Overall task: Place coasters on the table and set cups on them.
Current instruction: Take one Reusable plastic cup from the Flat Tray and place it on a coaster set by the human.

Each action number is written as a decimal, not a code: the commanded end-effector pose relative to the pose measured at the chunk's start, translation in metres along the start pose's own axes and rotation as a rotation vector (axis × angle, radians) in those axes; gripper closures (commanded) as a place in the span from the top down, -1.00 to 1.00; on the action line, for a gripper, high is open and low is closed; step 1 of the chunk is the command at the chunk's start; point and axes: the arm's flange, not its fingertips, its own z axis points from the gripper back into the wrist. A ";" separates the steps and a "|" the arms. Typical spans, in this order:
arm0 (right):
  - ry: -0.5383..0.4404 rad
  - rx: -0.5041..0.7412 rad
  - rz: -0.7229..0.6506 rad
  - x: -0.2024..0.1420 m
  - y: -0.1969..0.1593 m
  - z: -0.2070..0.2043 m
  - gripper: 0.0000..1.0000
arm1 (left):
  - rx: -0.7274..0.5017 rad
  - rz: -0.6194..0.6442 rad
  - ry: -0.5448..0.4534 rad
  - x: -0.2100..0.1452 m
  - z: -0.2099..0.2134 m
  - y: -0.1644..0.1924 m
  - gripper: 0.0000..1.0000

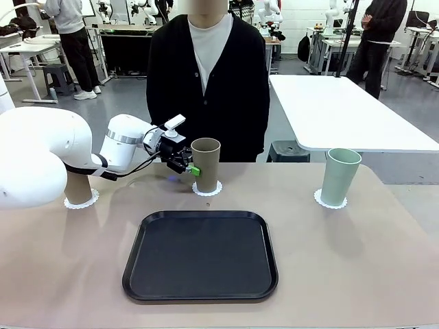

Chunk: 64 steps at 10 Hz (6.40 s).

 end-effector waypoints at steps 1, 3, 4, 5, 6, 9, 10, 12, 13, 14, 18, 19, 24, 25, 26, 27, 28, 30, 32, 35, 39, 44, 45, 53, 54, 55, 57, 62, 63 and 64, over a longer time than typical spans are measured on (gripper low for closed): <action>-0.002 0.003 -0.004 0.000 0.000 0.001 1.00 | -0.026 0.025 0.031 0.003 0.009 0.012 1.00; -0.002 0.003 -0.004 0.000 0.000 0.001 1.00 | -0.023 0.023 0.060 0.006 0.009 0.012 1.00; -0.002 0.003 -0.004 0.000 0.000 0.001 1.00 | -0.025 0.021 0.078 0.008 0.008 0.011 1.00; -0.002 0.003 -0.004 0.000 0.000 0.001 1.00 | -0.025 0.023 0.100 0.009 0.009 0.011 1.00; -0.002 0.003 -0.004 0.000 0.000 0.001 1.00 | -0.022 0.022 0.125 0.010 0.010 0.011 1.00; -0.002 0.003 -0.004 0.000 0.000 0.001 1.00 | -0.020 0.015 0.198 0.015 0.010 0.008 1.00; -0.002 0.003 -0.004 0.000 0.000 0.001 1.00 | -0.019 0.018 0.222 0.016 0.011 0.008 1.00; -0.002 0.003 -0.004 0.000 0.000 0.001 1.00 | -0.014 0.020 0.238 0.020 0.012 0.007 1.00; -0.002 0.003 -0.004 0.000 0.000 0.001 1.00 | -0.014 0.024 0.241 0.019 0.010 0.007 1.00; -0.002 0.003 -0.004 0.000 0.000 0.001 1.00 | -0.016 0.027 0.247 0.018 0.010 0.007 1.00; -0.002 0.003 -0.004 0.000 0.000 0.001 1.00 | -0.019 0.031 0.292 0.022 0.008 0.006 1.00; -0.002 0.003 -0.004 0.000 0.000 0.001 1.00 | -0.016 0.031 0.309 0.024 0.008 0.005 1.00; -0.002 0.003 -0.004 0.000 0.000 0.001 1.00 | 0.009 0.037 0.442 0.042 0.002 -0.002 1.00; -0.002 0.003 -0.004 0.000 0.000 0.001 1.00 | 0.017 0.038 0.511 0.050 0.002 -0.005 1.00; -0.002 0.003 -0.004 0.000 0.000 0.001 1.00 | 0.037 0.038 0.613 0.063 0.003 -0.012 1.00; -0.002 0.003 -0.004 0.000 0.000 0.001 1.00 | 0.040 0.050 0.700 0.076 0.003 -0.021 1.00; -0.002 0.003 -0.004 0.000 0.000 0.001 1.00 | 0.048 0.068 0.780 0.088 0.003 -0.030 1.00; -0.002 0.003 -0.004 0.000 0.000 0.001 1.00 | 0.080 0.096 0.936 0.118 0.004 -0.055 1.00; -0.002 0.003 -0.004 0.000 0.000 0.001 1.00 | 0.116 0.173 1.142 0.163 0.005 -0.093 1.00; -0.002 0.003 -0.004 0.000 0.000 0.001 1.00 | 0.246 0.368 1.340 0.230 0.018 -0.155 1.00; -0.002 0.003 -0.004 0.000 0.000 0.001 1.00 | 0.769 0.569 1.181 0.274 -0.002 -0.189 1.00; -0.002 0.003 -0.004 0.000 0.000 0.001 1.00 | 0.600 0.574 1.231 0.287 0.006 -0.186 1.00; -0.002 0.003 -0.004 0.000 0.000 0.001 1.00 | 0.600 0.574 1.231 0.287 0.006 -0.186 1.00; -0.002 0.003 -0.004 0.000 0.000 0.001 1.00 | 1.044 1.049 0.821 0.288 -0.038 -0.300 1.00; -0.002 0.003 -0.004 0.000 0.000 0.001 1.00 | 1.063 1.178 0.791 0.279 -0.046 -0.325 1.00; -0.002 0.003 -0.004 0.000 0.000 0.001 1.00 | 1.064 1.203 0.821 0.267 -0.051 -0.341 1.00; -0.002 0.003 -0.004 0.000 0.000 0.001 1.00 | 1.060 1.279 0.843 0.245 -0.051 -0.353 1.00; -0.002 0.003 -0.004 0.000 0.000 0.001 1.00 | 0.538 1.290 0.325 0.203 0.040 -0.380 1.00; -0.002 0.003 -0.004 0.000 0.000 0.001 1.00 | 0.468 1.308 0.146 0.188 0.071 -0.389 1.00; -0.002 0.003 -0.004 0.000 0.000 0.001 1.00 | 0.419 1.286 0.034 0.179 0.096 -0.400 1.00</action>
